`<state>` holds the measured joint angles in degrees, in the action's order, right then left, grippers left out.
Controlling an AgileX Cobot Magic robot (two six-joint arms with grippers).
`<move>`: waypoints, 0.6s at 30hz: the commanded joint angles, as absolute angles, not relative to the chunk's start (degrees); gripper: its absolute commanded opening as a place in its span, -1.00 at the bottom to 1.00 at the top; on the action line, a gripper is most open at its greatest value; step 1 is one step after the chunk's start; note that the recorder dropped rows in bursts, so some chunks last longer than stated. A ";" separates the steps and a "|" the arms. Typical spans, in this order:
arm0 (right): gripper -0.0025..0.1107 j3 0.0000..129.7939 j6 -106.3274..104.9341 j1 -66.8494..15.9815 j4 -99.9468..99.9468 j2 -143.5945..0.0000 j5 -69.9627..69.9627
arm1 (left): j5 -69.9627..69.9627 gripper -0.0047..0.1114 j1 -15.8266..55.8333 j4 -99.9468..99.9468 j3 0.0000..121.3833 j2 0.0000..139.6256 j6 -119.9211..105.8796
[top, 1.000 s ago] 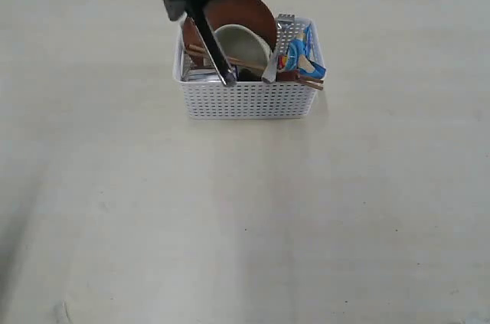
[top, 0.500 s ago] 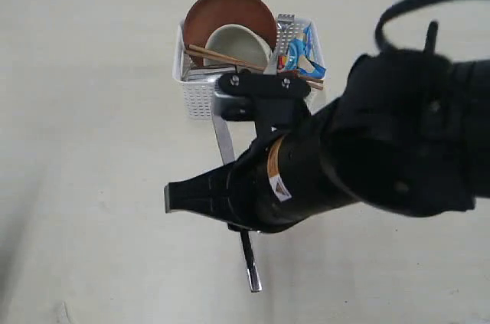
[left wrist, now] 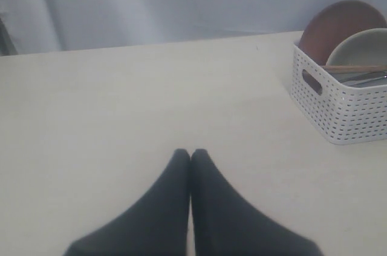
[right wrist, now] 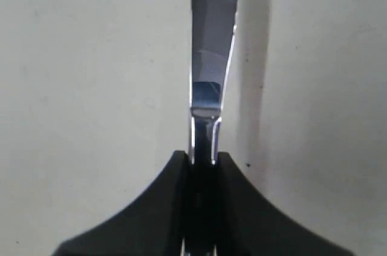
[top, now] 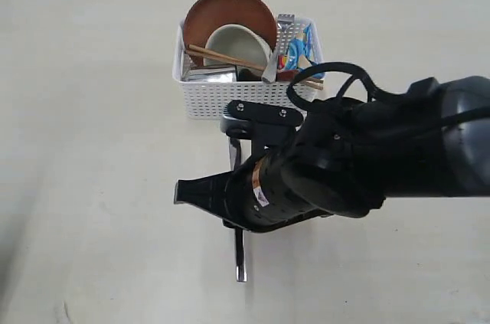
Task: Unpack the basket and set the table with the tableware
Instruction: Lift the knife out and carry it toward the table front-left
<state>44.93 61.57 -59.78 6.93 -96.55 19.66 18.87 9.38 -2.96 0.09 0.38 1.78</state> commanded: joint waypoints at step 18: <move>-0.96 51.34 62.83 -60.21 3.08 -105.10 12.06 | 18.41 -0.92 9.23 -2.85 0.00 0.00 1.77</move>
